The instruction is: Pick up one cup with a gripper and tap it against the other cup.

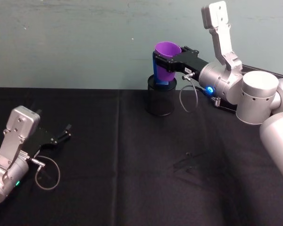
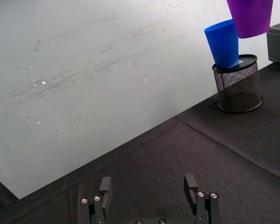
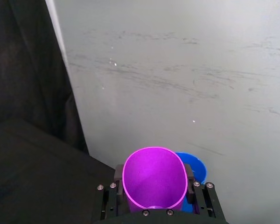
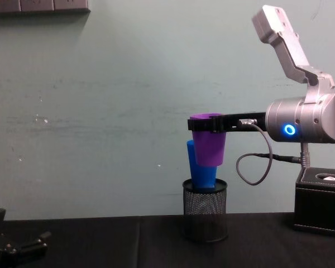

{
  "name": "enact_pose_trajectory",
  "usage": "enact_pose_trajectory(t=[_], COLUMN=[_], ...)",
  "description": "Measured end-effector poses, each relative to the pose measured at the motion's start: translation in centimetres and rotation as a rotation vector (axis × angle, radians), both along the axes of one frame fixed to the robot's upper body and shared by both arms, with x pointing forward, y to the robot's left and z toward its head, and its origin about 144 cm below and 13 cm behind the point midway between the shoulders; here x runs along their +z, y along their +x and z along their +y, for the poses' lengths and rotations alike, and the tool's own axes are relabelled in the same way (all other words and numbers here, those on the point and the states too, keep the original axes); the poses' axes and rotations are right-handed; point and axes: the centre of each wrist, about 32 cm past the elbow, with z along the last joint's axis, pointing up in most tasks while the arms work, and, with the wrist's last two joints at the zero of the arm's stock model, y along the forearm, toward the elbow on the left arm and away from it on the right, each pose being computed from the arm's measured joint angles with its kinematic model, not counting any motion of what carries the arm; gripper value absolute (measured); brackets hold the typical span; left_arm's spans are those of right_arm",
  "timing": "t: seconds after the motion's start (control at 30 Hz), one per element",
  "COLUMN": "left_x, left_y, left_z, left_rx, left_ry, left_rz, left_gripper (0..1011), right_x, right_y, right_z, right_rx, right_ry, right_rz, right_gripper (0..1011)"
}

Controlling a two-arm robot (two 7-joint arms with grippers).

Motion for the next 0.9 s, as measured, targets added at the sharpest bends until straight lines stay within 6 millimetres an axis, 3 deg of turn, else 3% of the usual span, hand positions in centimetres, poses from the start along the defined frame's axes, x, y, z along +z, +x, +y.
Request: enact_pose_trajectory(t=[0.9], left_x=[0.00], left_y=[0.00], left_z=[0.00], left_rx=[0.000], left_ry=[0.000], left_rz=[0.000], left_gripper=[1011], right_x=[-0.15], right_y=[0.64], right_z=[0.37], right_rx=[-0.022], right_ry=[0.013], right_rz=[-0.016], right_gripper=[726])
